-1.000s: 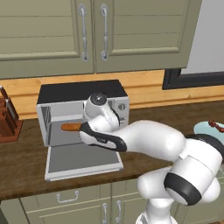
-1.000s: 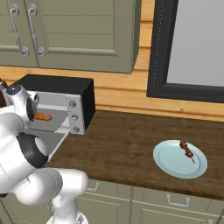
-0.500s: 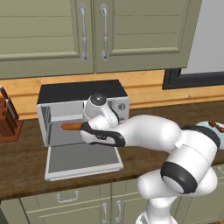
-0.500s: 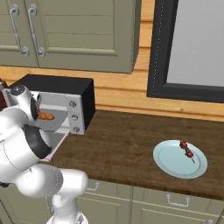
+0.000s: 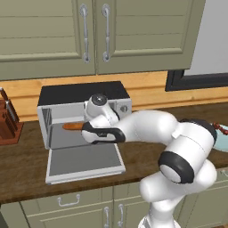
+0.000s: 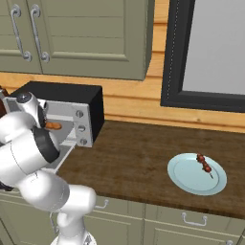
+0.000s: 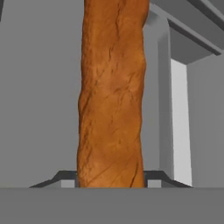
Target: Pick up the kebab skewer and baguette bread, and place them inside the toaster oven. Close the toaster oven door and start by setting the timer.
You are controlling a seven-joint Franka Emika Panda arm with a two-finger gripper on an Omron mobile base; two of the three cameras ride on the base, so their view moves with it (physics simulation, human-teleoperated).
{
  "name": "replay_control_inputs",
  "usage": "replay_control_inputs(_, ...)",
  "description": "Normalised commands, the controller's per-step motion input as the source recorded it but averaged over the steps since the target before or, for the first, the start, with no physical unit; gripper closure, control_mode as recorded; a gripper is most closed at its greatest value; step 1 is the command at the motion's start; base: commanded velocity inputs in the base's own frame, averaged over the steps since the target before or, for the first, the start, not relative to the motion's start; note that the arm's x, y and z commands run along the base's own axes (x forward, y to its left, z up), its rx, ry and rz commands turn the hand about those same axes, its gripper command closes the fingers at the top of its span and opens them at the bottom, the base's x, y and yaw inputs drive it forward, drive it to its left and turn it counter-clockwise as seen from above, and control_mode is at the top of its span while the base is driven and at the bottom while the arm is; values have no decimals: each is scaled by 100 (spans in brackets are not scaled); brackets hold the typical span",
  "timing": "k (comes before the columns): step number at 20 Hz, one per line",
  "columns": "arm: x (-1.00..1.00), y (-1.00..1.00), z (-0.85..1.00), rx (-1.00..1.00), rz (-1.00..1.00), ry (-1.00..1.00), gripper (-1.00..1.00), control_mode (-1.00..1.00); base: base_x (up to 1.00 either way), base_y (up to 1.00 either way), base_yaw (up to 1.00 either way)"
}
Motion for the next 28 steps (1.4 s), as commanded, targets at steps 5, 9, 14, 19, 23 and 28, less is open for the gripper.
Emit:
replay_control_inputs(5, 27, 0, -5, 0, 0, 0, 100, -100, 0, 0, 0)
replay_control_inputs(9, 16, 0, -1, 0, 0, 0, -100, -100, 0, 0, 0)
replay_control_inputs(14, 7, 0, 0, 0, 0, 0, -100, -100, 0, 0, 0)
replay_control_inputs(19, 1, 0, 0, 0, 0, 0, -100, -100, 0, 0, 0)
replay_control_inputs(23, 0, 0, 12, 0, 0, 0, -100, -100, 0, 0, 0)
replay_control_inputs(28, -41, -3, 55, 0, 0, 2, -100, -100, 0, 0, 0)
